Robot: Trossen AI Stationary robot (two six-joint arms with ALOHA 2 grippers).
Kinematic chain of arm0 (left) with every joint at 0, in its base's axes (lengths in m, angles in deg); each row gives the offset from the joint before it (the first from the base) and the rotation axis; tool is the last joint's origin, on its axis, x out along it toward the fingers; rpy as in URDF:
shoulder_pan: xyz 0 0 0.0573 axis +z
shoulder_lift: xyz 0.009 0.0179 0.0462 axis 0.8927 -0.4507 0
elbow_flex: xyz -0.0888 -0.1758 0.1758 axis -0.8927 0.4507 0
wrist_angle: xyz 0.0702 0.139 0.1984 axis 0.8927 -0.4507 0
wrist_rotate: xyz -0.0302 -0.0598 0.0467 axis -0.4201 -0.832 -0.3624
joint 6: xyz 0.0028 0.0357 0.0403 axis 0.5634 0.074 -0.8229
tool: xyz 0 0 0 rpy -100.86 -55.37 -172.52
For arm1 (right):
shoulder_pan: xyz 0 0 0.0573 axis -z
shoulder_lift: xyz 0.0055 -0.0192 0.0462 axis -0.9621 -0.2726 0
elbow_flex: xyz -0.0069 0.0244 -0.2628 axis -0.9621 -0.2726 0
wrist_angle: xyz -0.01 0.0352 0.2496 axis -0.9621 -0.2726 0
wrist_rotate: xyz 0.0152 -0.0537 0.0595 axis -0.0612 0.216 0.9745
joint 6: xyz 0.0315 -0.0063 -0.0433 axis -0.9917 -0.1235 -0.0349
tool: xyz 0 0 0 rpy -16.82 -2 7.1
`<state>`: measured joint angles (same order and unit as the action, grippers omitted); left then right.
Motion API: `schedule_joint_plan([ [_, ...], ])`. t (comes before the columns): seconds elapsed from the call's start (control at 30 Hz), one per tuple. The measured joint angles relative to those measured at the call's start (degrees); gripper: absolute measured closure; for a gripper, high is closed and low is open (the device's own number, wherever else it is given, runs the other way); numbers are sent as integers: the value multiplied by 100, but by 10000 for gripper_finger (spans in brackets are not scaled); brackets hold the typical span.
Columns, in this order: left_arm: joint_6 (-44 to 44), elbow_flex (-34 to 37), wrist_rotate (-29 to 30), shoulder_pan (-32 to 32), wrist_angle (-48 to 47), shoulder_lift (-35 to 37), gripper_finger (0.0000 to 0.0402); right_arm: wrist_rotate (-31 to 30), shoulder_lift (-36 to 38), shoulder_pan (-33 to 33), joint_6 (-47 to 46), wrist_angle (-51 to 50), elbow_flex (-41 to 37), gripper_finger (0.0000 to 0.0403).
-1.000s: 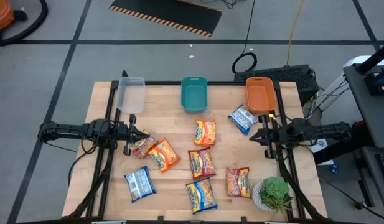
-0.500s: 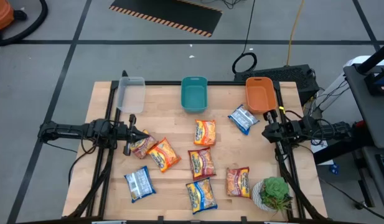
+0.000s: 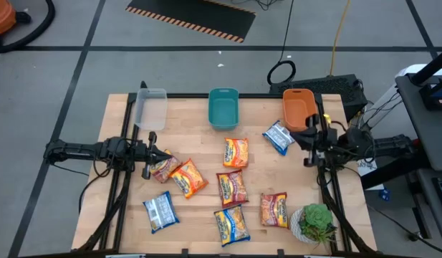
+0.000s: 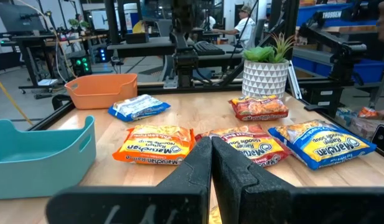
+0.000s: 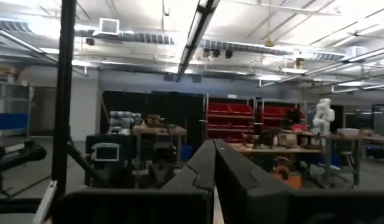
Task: Sort Maruchan noodles
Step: Put the top blue noodle pack into the orange bin
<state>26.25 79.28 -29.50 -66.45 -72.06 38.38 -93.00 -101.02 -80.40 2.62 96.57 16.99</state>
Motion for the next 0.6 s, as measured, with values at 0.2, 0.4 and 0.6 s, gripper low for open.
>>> schedule_joint_plan([
  [0.2,0,0,0,0,0,0,387,-2,-1142,-2,-335,-134,907,403],
  [0.4,0,0,0,1,0,2,387,-490,-2043,-4,-492,-914,1832,403],
  [0.6,0,0,0,0,1,1,387,-787,-2510,-4,-659,-1582,2383,402],
])
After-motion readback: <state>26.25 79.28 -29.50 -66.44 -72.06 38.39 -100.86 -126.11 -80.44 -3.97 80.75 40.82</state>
